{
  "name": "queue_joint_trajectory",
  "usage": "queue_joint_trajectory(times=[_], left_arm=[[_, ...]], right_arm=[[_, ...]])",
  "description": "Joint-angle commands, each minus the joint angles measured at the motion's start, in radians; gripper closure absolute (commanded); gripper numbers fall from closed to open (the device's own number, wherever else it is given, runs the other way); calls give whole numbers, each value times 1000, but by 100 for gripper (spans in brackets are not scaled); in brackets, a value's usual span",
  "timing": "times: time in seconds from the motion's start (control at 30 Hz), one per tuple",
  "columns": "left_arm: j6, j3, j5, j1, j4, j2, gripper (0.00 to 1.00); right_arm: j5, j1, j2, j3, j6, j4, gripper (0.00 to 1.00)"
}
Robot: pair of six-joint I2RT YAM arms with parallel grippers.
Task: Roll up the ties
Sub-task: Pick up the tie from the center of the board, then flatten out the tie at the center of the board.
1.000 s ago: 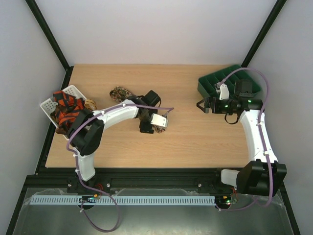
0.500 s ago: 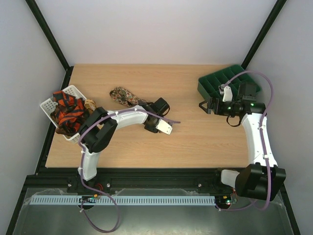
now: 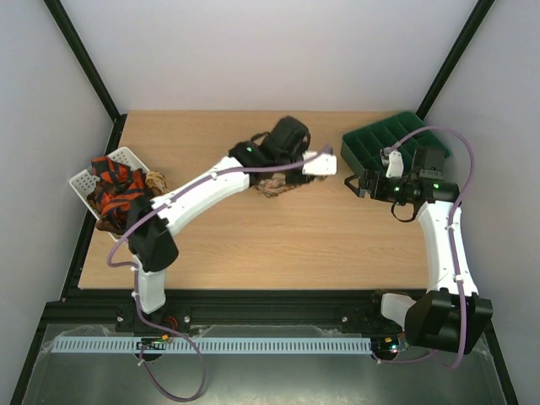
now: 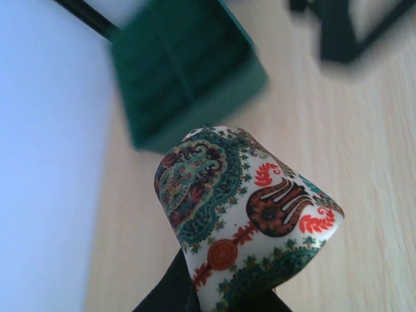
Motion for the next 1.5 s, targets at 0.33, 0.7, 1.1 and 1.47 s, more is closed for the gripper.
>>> queue_joint_trajectory(times=[0.33, 0.7, 1.1, 1.47], left_arm=[[-424, 315, -156, 38, 451, -242, 98], [-768, -113, -109, 297, 223, -366, 98], [-754, -689, -55, 575, 319, -460, 98], [-742, -686, 57, 697, 248, -419, 98]], right_arm=[[-145, -6, -81, -109, -37, 163, 0], [-48, -1, 4, -140, -146, 183, 7], [36, 64, 136, -153, -234, 52, 21], [243, 247, 236, -142, -198, 152, 47]])
